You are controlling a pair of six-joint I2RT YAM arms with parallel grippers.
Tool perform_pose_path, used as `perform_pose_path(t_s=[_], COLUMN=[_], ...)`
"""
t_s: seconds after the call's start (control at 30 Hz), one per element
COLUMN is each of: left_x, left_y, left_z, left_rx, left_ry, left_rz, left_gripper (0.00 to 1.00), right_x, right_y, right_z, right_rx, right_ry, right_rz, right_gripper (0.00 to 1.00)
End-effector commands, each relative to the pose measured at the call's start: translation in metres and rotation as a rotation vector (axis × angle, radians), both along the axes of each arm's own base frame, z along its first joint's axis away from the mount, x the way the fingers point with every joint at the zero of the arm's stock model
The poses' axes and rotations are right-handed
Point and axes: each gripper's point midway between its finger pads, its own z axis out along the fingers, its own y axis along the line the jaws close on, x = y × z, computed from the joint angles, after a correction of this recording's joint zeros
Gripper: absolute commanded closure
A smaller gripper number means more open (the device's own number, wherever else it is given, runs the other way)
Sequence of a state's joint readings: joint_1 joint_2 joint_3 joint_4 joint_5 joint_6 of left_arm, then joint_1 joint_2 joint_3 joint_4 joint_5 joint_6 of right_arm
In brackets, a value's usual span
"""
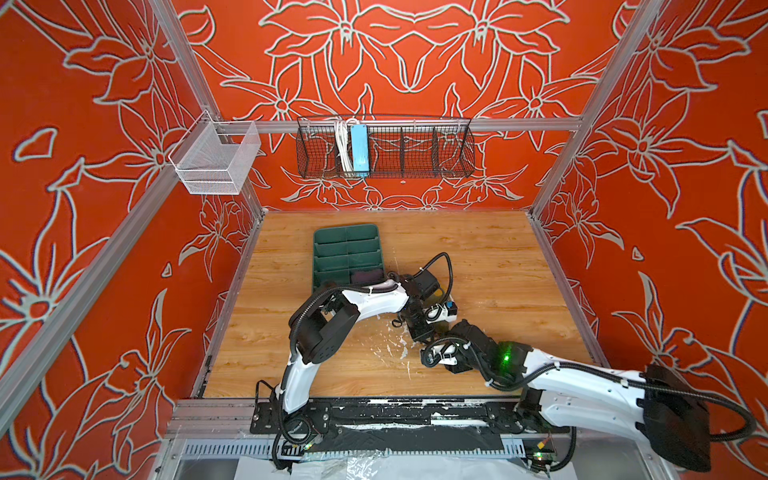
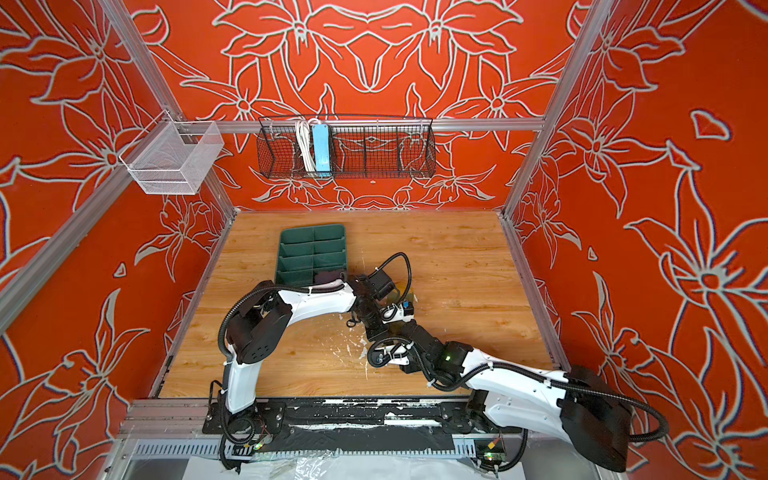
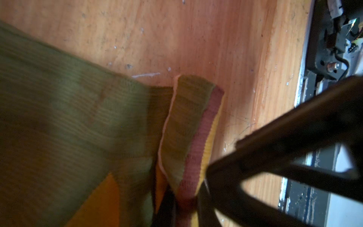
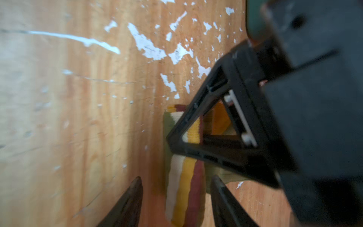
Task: Roll the socks
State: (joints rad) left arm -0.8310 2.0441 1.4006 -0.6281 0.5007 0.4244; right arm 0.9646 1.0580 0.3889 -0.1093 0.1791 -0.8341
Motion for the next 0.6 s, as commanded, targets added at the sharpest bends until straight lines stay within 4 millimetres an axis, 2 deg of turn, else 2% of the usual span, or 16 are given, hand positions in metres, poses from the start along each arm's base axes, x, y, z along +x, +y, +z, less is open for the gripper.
perform_pose_path(t_s=[0.0,0.07,0.17,0.33,0.4,0.5,0.57], left_x=[-0.044,-0.045,-0.044,-0.038,-0.032,-0.019,-0.013], left_y=[0.047,0.047,0.047,0.046,0.043,0.040,0.038], left_z=[-0.062,-0.061,-0.060,-0.053,-0.047,-0.033,-0.022], left_rx=[0.250,0.251,0.250,0.227,0.206,0.163,0.125], left_ry=[0.168,0.171,0.164,0.103,0.059,-0.041,-0.098], left_rz=[-0.016,-0.019,-0.020,-0.010,-0.012,0.006,0.018], left_gripper=[0.91,0.91,0.91,0.88,0.81,0.61,0.55], right_x=[0.027,0.035,0.033,0.018,0.011,0.000,-0.004], right_y=[0.003,-0.001,-0.006,-0.006,-0.005,-0.005,-0.004], right_z=[0.006,0.002,-0.010,-0.017,-0.018,-0.020,-0.021], right_rx=[0.000,-0.032,-0.071,-0.068,-0.062,-0.059,-0.053], right_ry=[-0.145,-0.175,-0.158,-0.069,-0.025,0.045,0.082], right_rz=[-0.059,-0.088,-0.086,-0.058,-0.044,-0.030,-0.033], right_gripper=[0.52,0.64,0.81,0.93,0.98,1.00,1.00])
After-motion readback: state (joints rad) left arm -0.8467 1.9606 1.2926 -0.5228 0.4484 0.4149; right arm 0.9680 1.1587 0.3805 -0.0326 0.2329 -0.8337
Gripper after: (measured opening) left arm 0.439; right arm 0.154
